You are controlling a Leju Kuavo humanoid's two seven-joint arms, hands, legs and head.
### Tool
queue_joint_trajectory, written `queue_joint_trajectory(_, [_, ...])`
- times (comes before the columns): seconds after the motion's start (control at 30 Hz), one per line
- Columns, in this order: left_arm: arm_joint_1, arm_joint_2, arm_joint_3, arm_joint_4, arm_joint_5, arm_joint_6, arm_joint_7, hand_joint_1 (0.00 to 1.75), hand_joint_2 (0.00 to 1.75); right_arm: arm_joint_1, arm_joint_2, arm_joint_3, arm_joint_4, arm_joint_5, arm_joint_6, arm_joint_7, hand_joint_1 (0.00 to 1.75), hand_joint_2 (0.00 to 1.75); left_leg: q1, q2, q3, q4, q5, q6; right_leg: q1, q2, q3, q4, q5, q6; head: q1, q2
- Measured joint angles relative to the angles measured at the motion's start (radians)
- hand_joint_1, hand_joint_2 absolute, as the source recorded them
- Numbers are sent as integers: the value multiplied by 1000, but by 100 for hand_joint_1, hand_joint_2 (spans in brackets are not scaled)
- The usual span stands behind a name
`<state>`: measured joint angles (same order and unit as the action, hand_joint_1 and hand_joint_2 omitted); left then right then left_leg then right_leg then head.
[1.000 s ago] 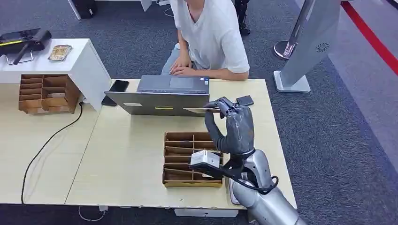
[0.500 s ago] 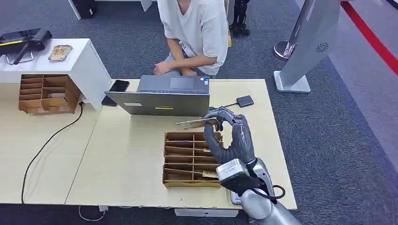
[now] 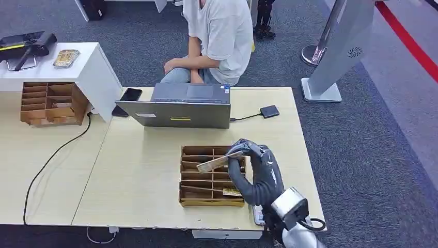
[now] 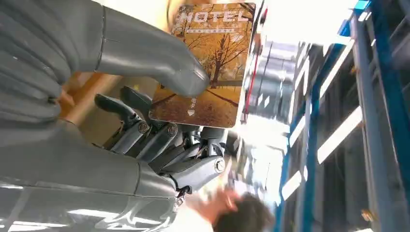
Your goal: Pass the card to the sensor for recognition and then transmit it.
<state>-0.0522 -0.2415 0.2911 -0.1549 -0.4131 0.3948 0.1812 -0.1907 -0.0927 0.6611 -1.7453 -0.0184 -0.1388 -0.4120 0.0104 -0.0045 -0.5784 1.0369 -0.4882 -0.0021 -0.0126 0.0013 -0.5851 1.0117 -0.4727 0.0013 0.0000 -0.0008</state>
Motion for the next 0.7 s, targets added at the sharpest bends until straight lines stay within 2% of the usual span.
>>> queue_joint_trajectory(0.13, [0, 1, 9, 0, -1, 0, -5, 0, 0, 44, -25, -22, -22, -119, 107, -1, 175, 175, 0, 0, 0, 0, 0, 0, 0, 0, 0, 0, 0, 0, 0, 0])
queue_joint_trajectory(0.23, [1, 1, 18, 0, 3, 0, -8, 0, 0, 80, -40, -40, -27, -175, 158, 2, 175, 175, 0, 0, 0, 0, 0, 0, 0, 0, 0, 0, 0, 0, 0, 0])
queue_joint_trajectory(0.37, [1, 0, 33, 0, 11, 3, -13, 0, 0, 133, -62, -70, -34, -182, 188, -1, 175, 175, 0, 0, 0, 0, 0, 0, 0, 0, 0, 0, 0, 0, 0, 0])
queue_joint_trajectory(0.7, [1, -4, 59, 0, 31, 11, -16, 0, 0, 229, -86, -124, -54, -187, 210, -11, 175, 175, 0, -1, 0, 0, 0, 0, 0, -1, 0, 0, 0, 0, 0, 0])
